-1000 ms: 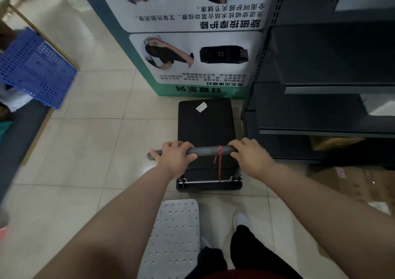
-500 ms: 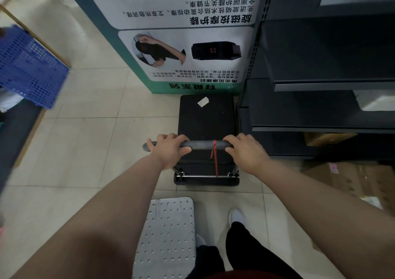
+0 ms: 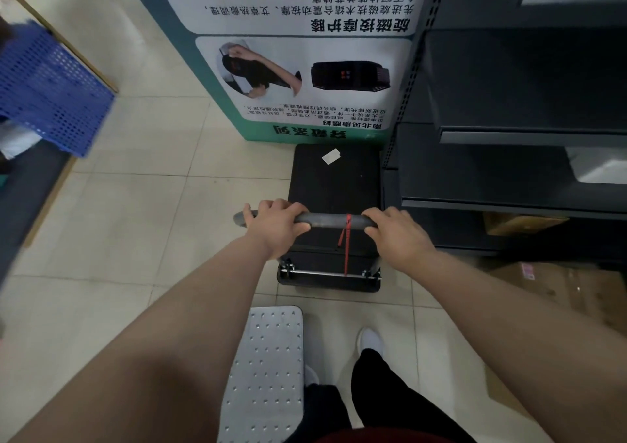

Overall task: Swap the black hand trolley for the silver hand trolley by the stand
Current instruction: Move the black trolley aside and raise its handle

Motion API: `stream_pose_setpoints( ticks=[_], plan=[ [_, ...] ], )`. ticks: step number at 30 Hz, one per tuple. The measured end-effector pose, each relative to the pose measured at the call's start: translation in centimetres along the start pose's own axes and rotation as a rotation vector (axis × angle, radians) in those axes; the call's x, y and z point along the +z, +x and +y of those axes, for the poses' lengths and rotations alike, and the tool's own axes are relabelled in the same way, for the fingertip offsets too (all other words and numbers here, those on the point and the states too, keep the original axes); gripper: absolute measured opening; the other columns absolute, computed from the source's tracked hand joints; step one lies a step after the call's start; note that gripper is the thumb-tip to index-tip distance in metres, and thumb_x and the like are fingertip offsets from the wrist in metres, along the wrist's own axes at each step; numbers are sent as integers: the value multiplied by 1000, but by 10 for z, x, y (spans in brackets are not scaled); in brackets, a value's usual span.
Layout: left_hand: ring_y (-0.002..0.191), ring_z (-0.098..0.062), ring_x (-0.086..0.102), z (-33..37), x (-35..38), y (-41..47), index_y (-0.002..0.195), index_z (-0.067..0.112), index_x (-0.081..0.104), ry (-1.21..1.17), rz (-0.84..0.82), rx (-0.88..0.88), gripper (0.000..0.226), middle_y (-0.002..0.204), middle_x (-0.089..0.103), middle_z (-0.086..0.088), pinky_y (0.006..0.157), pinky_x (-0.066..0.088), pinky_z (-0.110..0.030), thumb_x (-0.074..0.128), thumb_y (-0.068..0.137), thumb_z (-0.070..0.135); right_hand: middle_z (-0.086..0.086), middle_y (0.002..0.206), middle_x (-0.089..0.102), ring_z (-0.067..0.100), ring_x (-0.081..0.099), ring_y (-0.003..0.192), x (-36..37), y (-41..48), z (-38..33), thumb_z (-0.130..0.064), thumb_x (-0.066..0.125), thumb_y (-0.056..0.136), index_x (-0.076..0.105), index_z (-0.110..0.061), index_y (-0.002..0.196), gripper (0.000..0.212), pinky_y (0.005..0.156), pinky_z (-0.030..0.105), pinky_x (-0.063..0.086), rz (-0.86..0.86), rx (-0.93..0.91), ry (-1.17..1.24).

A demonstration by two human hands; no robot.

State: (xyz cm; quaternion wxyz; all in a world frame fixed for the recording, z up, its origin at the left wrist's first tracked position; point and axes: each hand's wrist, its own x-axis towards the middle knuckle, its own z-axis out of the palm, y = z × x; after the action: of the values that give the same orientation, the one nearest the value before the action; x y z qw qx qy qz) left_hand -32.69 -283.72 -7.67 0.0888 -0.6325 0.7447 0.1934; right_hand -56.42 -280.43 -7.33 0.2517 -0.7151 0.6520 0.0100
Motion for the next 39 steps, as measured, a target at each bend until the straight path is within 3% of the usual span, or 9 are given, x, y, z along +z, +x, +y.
stream_pose_setpoints(
  ticks=[6,11,16,22,31,39],
  plan=[
    [121,-32,40,11,4,-10,130,34,42,104,74,-8,36,130,49,-6,111,20,-50,39,96,45,10,117,51,28,46,106,0,-2,7,-33,36,98,36,-28,134,36,84,41,43,-13,-53,-54],
    [124,-33,38,16,-2,-17,134,34,41,143,55,-70,40,135,47,-7,110,21,-46,40,96,46,9,118,51,27,46,106,1,-3,10,-34,36,98,34,-28,136,38,84,41,40,-5,-119,-97],
    [134,-34,29,26,-3,-33,139,32,39,-40,141,-175,46,146,36,-12,111,22,-47,44,95,44,9,128,46,29,43,116,-3,-8,5,-36,43,96,26,-26,145,53,97,44,36,100,-251,-135],
    [132,-35,29,31,-3,-73,140,32,37,-136,177,-199,48,146,33,-12,108,29,-50,48,94,39,10,136,41,29,36,127,3,-38,-20,-35,47,94,30,-24,144,54,108,46,29,159,-361,-167],
    [135,-35,25,-5,43,-214,142,32,34,-203,157,-282,50,150,28,-13,106,30,-49,46,95,40,7,136,41,27,39,124,64,-146,-59,-41,41,95,28,-25,145,54,104,42,34,96,-366,-214],
    [137,-34,20,-43,103,-360,144,33,30,-214,44,-446,53,152,25,-14,109,28,-49,46,95,43,7,130,44,27,41,119,126,-260,-92,-42,39,95,32,-23,142,51,98,41,35,-15,-501,-289]
  ],
)
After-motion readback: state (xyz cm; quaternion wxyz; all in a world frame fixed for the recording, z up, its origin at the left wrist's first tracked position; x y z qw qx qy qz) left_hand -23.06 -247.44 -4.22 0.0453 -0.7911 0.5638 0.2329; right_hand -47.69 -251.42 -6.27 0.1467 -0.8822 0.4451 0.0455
